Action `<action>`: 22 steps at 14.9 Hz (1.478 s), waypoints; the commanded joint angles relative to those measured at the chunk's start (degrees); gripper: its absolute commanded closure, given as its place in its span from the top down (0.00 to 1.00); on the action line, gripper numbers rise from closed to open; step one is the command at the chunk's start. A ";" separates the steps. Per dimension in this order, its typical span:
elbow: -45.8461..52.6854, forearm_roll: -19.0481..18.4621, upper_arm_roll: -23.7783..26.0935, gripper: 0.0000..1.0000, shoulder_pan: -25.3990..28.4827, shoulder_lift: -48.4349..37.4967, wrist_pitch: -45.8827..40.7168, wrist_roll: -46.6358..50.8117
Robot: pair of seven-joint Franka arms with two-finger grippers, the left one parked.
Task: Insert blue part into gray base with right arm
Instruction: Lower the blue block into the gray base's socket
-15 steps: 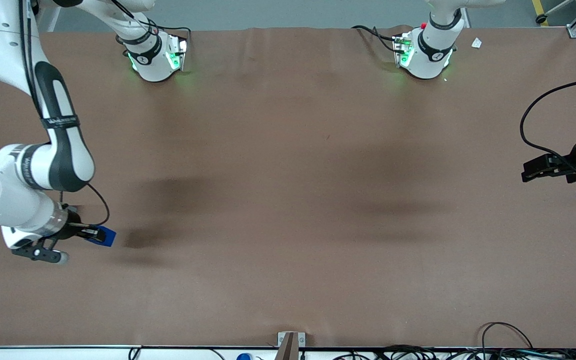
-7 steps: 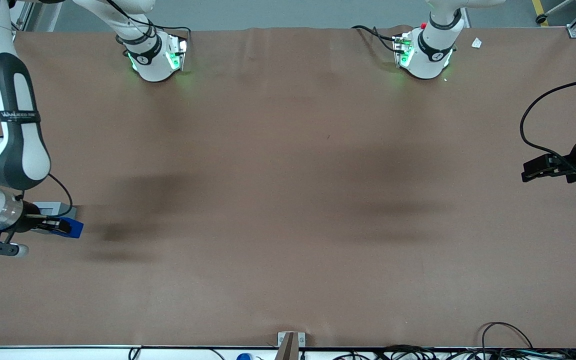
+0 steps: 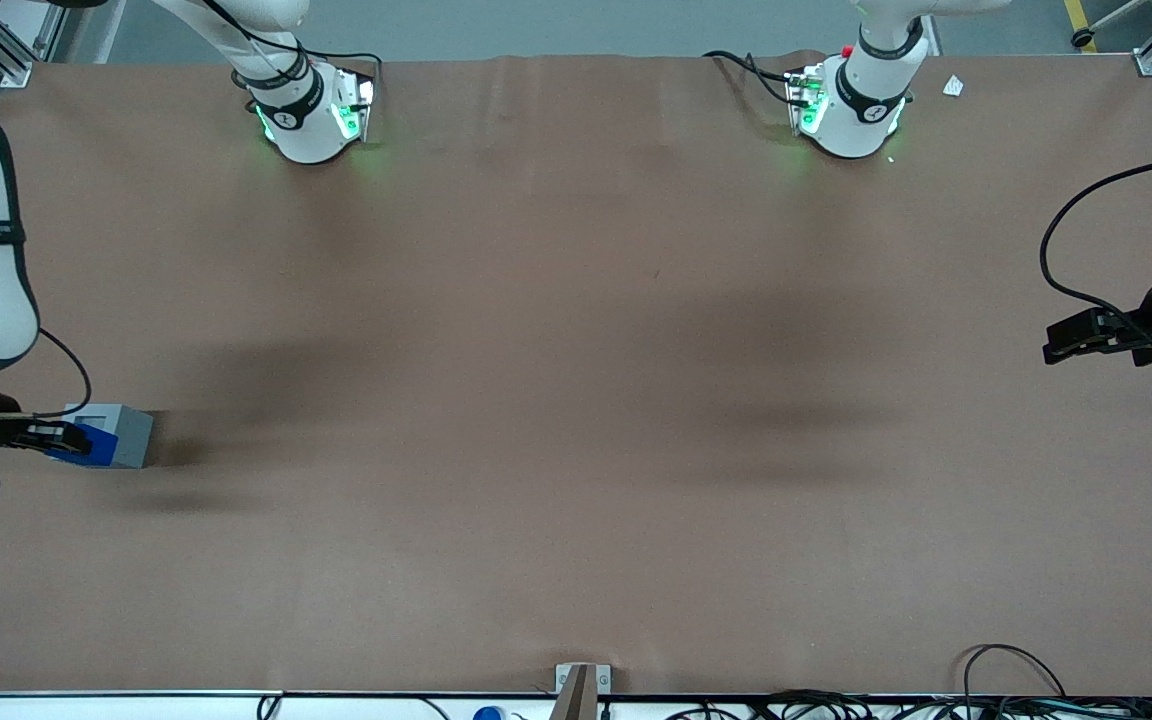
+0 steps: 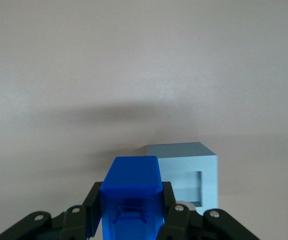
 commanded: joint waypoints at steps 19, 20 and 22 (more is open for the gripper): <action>-0.94 -0.51 0.91 0.20 -5.41 1.48 -0.07 -5.15; -0.94 -0.51 0.91 0.20 -5.41 1.65 0.02 -5.15; -0.94 -0.51 0.91 0.20 -5.49 1.83 0.28 -5.15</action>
